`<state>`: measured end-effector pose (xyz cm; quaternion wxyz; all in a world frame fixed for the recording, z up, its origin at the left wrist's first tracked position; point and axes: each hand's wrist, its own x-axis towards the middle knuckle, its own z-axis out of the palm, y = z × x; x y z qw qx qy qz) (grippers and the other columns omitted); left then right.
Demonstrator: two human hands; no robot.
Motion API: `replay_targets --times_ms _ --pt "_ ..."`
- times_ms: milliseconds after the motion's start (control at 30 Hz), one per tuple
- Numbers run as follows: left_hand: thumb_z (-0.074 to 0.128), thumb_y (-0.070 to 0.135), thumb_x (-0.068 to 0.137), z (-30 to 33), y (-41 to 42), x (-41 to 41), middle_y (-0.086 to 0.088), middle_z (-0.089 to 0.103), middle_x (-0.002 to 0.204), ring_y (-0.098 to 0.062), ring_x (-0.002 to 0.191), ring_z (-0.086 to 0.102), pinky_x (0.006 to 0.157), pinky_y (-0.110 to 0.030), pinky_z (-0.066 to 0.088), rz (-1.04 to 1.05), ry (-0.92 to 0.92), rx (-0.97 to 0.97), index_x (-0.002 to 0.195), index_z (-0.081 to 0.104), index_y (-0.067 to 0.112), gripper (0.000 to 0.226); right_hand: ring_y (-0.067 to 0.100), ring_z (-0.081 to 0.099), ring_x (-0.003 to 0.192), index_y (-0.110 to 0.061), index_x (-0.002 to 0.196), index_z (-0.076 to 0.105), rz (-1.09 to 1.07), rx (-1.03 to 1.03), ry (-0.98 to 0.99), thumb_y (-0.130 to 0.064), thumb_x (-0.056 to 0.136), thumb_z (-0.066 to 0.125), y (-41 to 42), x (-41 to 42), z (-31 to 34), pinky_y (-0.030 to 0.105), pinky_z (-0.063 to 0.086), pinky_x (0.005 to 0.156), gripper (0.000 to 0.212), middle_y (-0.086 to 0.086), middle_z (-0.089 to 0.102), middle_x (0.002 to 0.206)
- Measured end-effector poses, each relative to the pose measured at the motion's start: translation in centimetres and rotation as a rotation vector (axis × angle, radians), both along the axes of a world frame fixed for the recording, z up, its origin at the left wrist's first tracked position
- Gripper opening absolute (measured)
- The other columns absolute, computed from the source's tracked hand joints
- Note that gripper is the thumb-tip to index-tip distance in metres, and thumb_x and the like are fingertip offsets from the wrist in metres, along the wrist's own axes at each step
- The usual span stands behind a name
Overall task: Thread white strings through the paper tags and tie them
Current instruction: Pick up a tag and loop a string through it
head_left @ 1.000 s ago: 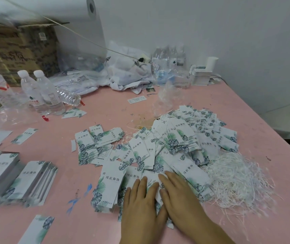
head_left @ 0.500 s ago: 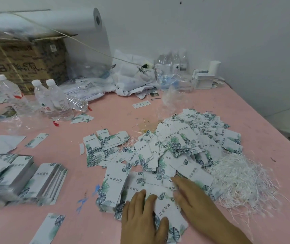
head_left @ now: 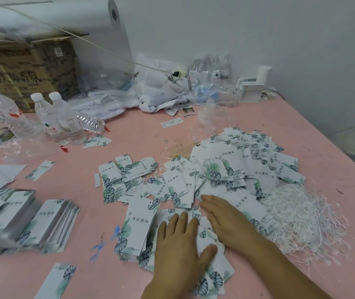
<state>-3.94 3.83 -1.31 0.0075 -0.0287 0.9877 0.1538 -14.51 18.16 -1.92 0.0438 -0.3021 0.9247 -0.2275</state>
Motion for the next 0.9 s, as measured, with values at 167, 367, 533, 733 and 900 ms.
replay_targets --times_ms 167,367,533,733,900 --pt "0.017 0.077 0.076 -0.5 0.8 0.7 0.008 0.014 0.164 -0.014 0.151 0.003 0.12 -0.041 -0.005 0.081 0.041 0.026 0.152 0.026 0.035 0.088 0.002 0.02 0.142 -0.023 0.146 0.041 -0.002 -0.042 -0.055 -0.023 0.105 0.034 -0.3 -1.2 0.9 0.006 0.002 0.108 0.041 -0.011 0.03 0.155" --pt "0.027 0.075 0.082 -0.8 0.7 0.6 0.011 0.022 0.161 -0.01 0.149 0.012 0.121 -0.034 0.0 0.127 0.129 0.146 0.154 0.023 0.027 0.086 -0.01 0.043 0.118 -0.029 0.132 0.055 -0.093 -0.217 -0.074 -0.019 0.101 0.046 0.8 3.5 3.0 -0.002 0.026 0.094 0.034 -0.028 0.046 0.125" --pt "0.065 0.043 0.091 -0.2 0.5 0.9 0.017 0.034 0.148 -0.006 0.141 0.029 0.115 -0.026 0.028 0.19 0.351 0.522 0.143 0.042 0.022 0.061 -0.018 0.019 0.133 -0.044 0.147 0.025 -0.041 -0.12 -0.259 -0.049 0.092 0.054 2.4 7.0 2.4 0.015 0.02 0.112 0.062 -0.036 0.022 0.145" --pt "0.075 0.019 0.081 -0.6 0.4 1.7 0.008 0.053 0.126 -0.015 0.121 0.047 0.102 -0.017 0.035 0.192 0.442 0.484 0.119 0.061 0.015 0.041 -0.016 0.018 0.133 -0.04 0.146 0.026 -0.109 -0.188 -0.171 -0.049 0.092 0.056 1.2 7.4 1.9 0.0 0.012 0.102 0.063 -0.031 0.025 0.144" --pt "0.078 0.022 0.078 -0.6 0.3 1.8 0.001 0.062 0.113 -0.022 0.106 0.057 0.09 -0.037 0.049 0.153 0.424 0.403 0.111 0.064 0.013 0.037 -0.006 0.041 0.106 -0.041 0.129 0.043 -0.221 -0.099 -0.05 -0.062 0.082 0.058 1.9 7.8 2.6 0.012 0.036 0.085 0.054 -0.029 0.041 0.112"
